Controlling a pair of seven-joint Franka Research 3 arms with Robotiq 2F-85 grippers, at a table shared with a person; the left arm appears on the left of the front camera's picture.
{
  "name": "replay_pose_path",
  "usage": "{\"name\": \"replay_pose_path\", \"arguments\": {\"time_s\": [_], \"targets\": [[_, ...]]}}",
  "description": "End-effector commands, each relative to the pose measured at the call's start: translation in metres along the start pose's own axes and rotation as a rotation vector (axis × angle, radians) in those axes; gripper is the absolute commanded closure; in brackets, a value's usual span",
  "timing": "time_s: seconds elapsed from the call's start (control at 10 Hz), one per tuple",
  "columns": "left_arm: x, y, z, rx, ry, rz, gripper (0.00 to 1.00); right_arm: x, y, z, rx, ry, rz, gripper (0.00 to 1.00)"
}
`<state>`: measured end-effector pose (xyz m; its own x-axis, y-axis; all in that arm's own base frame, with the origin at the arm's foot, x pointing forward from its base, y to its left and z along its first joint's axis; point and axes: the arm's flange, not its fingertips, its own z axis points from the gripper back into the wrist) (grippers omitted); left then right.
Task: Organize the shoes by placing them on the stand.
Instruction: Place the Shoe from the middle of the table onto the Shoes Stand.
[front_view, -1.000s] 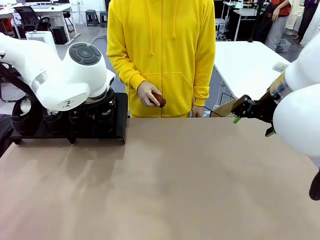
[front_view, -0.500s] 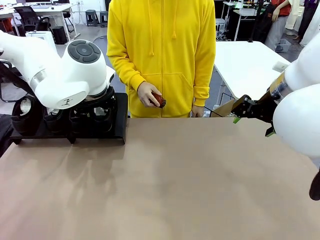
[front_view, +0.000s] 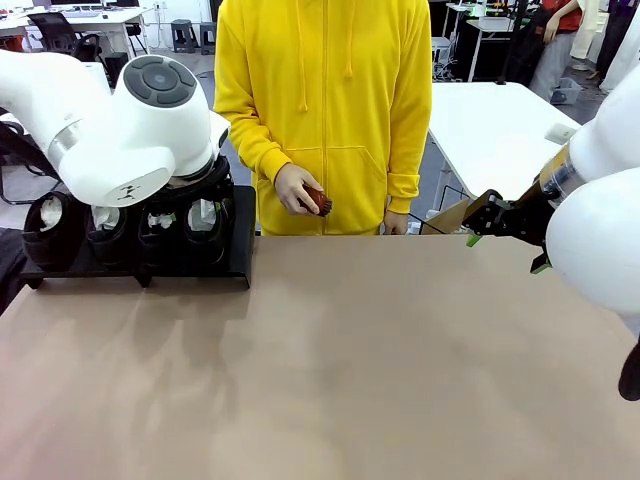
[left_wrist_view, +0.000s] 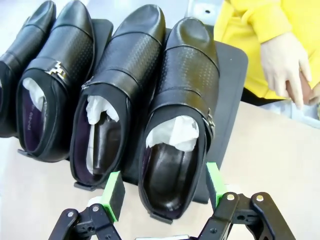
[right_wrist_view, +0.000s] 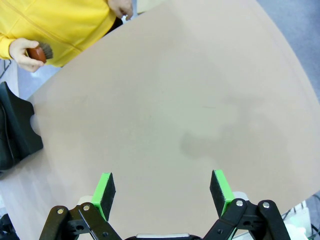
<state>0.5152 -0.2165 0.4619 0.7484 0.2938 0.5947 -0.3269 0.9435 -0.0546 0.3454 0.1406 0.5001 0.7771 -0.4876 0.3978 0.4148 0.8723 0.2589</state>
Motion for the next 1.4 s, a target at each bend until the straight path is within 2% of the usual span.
{"name": "replay_pose_path", "arguments": {"time_s": [0.0, 0.1, 0.2, 1.3], "targets": [[-0.009, 0.009, 0.014, -0.019, -0.006, 0.010, 0.16, 0.003, -0.001, 0.000, 0.017, -0.003, 0.016, 0.00], [-0.011, 0.014, 0.021, -0.021, 0.036, 0.041, 0.16, 0.003, -0.001, 0.000, 0.017, -0.003, 0.016, 0.00], [-0.002, 0.001, 0.007, -0.006, -0.002, 0.004, 0.16, 0.003, -0.001, 0.000, 0.017, -0.003, 0.016, 0.00], [-0.002, 0.001, 0.007, -0.006, -0.002, 0.004, 0.16, 0.003, -0.001, 0.000, 0.017, -0.003, 0.016, 0.00]]}}
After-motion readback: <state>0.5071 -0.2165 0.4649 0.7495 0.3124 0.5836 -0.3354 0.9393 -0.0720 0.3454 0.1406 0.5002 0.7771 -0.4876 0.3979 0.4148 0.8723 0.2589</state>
